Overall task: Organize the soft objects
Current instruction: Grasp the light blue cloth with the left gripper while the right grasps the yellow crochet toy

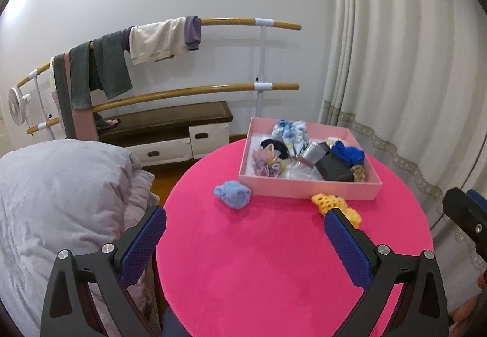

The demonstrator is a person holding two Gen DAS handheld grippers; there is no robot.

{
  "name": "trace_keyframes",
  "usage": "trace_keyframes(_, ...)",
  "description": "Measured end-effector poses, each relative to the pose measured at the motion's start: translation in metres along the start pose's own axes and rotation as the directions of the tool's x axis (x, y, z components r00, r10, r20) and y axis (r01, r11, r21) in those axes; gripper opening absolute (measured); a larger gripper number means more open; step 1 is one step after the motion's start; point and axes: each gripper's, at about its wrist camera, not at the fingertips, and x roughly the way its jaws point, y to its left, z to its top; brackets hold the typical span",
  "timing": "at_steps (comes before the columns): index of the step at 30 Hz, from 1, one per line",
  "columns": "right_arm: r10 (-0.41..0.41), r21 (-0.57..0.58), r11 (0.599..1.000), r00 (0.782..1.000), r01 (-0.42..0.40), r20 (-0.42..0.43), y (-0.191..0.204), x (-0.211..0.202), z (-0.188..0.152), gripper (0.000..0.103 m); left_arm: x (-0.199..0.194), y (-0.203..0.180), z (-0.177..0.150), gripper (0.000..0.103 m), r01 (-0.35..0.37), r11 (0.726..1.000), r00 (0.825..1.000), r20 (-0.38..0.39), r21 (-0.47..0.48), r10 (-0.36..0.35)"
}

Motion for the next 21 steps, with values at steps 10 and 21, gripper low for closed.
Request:
trace_keyframes(10,0.003,-0.012,1.000,1.000,-0.003,-0.023,0.006,0.004,-0.006,0.103,-0.001,0.009,0.000,0.103,-0.006,1.000,1.000,-0.012,-0.014,0.006)
trace_keyframes(21,0.003,-0.015,1.000,0.999,-0.004,-0.039,0.008,0.009,-0.007,0.103,0.001,0.020,0.002,0.103,-0.007,1.000,1.000,-0.016,-0.020,0.006)
